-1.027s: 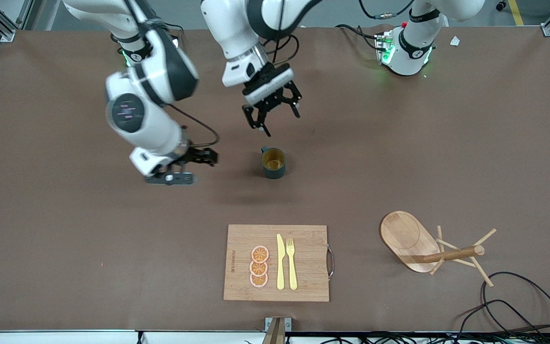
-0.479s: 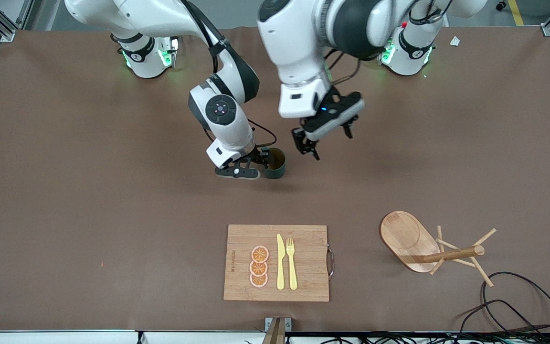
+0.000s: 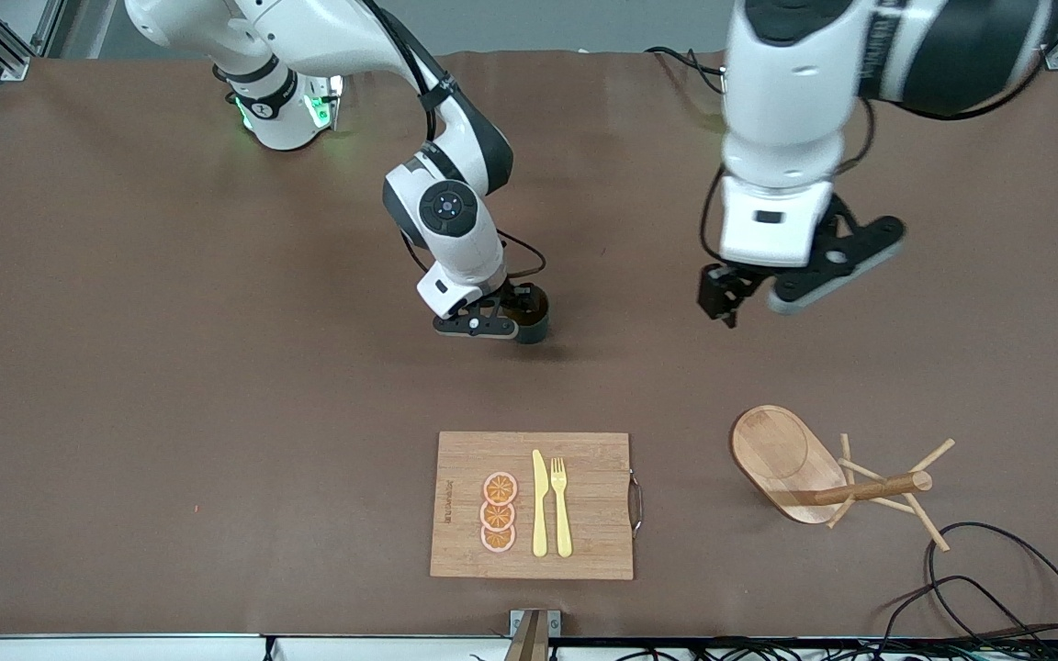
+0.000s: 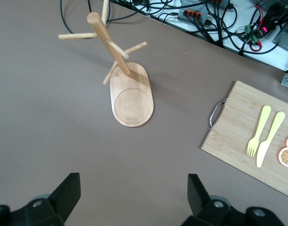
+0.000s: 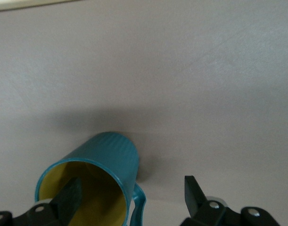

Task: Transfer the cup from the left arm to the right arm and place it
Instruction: 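Grasp the mug with the right gripper while the left gripper releases, withdraws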

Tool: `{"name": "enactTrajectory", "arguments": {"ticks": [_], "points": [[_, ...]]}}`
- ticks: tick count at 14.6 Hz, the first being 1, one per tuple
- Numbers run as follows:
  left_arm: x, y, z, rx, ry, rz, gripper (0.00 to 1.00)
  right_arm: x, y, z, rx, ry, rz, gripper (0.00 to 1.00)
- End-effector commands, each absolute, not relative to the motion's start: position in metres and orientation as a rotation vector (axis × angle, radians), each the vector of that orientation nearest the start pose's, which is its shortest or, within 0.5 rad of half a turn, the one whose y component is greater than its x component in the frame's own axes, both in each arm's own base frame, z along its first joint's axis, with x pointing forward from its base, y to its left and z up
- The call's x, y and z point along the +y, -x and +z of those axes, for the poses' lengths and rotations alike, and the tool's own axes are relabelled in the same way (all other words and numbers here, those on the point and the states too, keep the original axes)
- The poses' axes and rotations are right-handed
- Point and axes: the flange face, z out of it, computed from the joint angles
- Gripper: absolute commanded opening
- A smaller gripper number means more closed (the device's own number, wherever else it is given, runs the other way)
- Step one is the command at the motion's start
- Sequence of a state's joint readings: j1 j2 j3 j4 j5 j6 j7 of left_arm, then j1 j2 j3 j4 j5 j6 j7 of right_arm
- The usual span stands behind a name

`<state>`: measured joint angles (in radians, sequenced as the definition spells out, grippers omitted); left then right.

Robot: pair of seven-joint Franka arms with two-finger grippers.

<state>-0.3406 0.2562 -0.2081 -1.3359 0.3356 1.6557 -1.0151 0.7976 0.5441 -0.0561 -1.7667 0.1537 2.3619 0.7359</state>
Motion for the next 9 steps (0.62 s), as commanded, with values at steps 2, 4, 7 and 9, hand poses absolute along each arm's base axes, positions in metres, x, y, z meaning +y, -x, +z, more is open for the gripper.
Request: {"name": "enactTrajectory", "arguments": {"ticks": [2, 4, 7, 9], "points": [[-0.229, -0.58, 0.624, -0.622, 2.971, -0.304, 1.0, 0.461, -0.484, 0.257, 0.119, 3.057, 0.004, 0.61], [-0.192, -0.587, 0.636, -0.563, 3.011, -0.289, 1.0, 0.46, -0.484, 0.256, 0.092, 3.067, -0.001, 0.4], [-0.124, -0.594, 0.646, -0.494, 3.075, -0.216, 1.0, 0.459, -0.484, 0.256, 0.091, 3.074, 0.006, 0.05], [-0.089, -0.59, 0.659, -0.437, 3.092, -0.226, 1.0, 0.457, -0.485, 0.257, 0.091, 3.075, 0.008, 0.0]]}}
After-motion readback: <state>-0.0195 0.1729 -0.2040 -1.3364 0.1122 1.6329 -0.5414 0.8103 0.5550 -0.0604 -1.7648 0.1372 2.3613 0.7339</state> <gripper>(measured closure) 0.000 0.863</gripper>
